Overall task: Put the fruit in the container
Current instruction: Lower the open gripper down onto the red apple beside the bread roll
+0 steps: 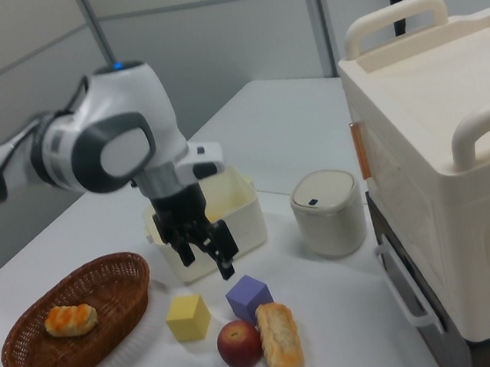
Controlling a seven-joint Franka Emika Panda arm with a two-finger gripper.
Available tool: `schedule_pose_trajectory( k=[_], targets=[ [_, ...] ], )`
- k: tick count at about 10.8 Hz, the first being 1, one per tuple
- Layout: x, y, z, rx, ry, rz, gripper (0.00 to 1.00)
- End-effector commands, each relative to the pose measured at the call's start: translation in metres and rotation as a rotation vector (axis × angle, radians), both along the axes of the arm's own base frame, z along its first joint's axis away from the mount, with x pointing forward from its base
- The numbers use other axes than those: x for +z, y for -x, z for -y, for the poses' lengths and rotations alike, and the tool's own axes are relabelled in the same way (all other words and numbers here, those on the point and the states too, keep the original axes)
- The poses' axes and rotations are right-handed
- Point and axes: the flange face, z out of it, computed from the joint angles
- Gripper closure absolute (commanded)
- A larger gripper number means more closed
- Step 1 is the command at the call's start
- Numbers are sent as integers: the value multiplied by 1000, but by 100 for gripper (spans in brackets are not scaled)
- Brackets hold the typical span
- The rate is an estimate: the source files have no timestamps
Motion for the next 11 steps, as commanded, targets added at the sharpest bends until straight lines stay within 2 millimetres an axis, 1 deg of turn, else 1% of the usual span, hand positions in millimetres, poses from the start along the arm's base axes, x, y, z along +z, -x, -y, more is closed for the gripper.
schedule_pose_trajectory(
  k=[1, 3, 4, 5, 6, 8, 11],
  targets=[
    [-58, -7, -13, 42, -1, -25, 0],
    [-99, -14, -15, 49, 5, -88, 0],
    [-118, -18, -24, 66, 9, -100, 0],
    [-135, -21, -25, 72, 14, -106, 0],
    [-144, -22, -23, 85, 37, -105, 0],
    [-152, -19, -23, 93, 49, -121, 0],
    [-182, -13, -23, 104, 57, -154, 0]
  ],
)
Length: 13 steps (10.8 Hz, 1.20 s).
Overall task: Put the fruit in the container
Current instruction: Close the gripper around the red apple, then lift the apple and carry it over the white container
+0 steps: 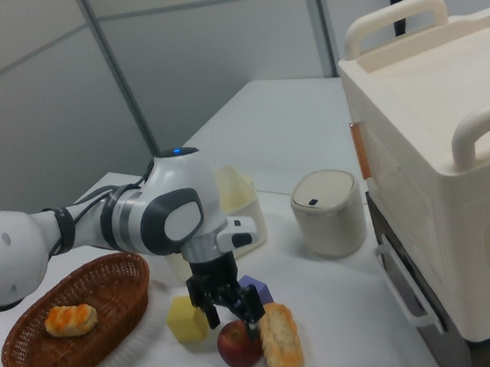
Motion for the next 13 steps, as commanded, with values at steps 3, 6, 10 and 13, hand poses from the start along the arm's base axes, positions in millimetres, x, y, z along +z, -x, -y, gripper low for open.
schedule_pose_trajectory(
  k=[3, 6, 10, 13],
  targets=[
    [-40, 11, -5, 44, 13, -22, 3],
    [-36, 9, -4, 42, 13, -16, 41],
    [11, 8, -29, 71, 15, 25, 44],
    [74, -14, -53, 107, 6, 149, 44]
  ],
)
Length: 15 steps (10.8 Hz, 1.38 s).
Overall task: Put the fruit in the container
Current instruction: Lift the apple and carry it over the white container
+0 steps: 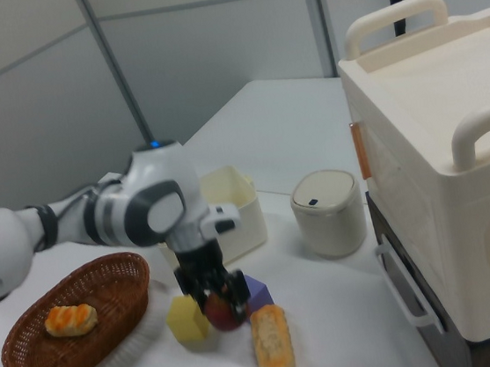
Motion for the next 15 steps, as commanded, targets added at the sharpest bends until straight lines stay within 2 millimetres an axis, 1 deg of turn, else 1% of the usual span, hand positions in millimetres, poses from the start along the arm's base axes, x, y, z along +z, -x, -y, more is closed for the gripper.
schedule_pose_trajectory(
  k=[1, 2, 3, 5, 6, 7, 8, 9, 10, 12, 13, 14, 15],
  targets=[
    [79, -20, -28, 55, -4, 139, 44],
    [95, -27, -36, 57, -14, 182, 41],
    [113, -32, -57, 86, -30, 250, 38],
    [126, -40, -99, 153, -65, 388, 39],
    [129, -43, -113, 166, -84, 448, 39],
    [124, -48, -129, 129, -103, 501, 39],
    [123, -52, -152, 111, -141, 588, 39],
    [118, -55, -165, 121, -168, 633, 39],
    [107, -58, -176, 136, -182, 654, 39],
    [84, -65, -188, 157, -198, 689, 33],
    [78, -66, -189, 161, -194, 684, 26],
    [78, -66, -189, 162, -193, 684, 22],
    [79, -66, -189, 166, -190, 686, 11]
  ],
)
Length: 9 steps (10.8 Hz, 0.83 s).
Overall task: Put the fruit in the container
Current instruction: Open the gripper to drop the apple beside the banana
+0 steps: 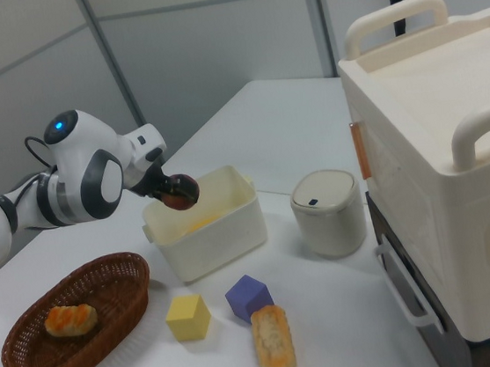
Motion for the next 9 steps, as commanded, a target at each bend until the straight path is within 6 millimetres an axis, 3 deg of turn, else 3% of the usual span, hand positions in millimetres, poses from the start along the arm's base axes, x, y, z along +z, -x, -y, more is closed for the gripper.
schedule_pose_trajectory(
  k=[1, 4, 6, 9],
  targets=[
    [9, 0, -1, -5, 4, 27, 0],
    [15, 1, 5, -5, 14, 20, 0],
    [30, 8, 17, -21, 31, -9, 0],
    [64, 29, 90, -100, 114, -199, 0]
  ],
)
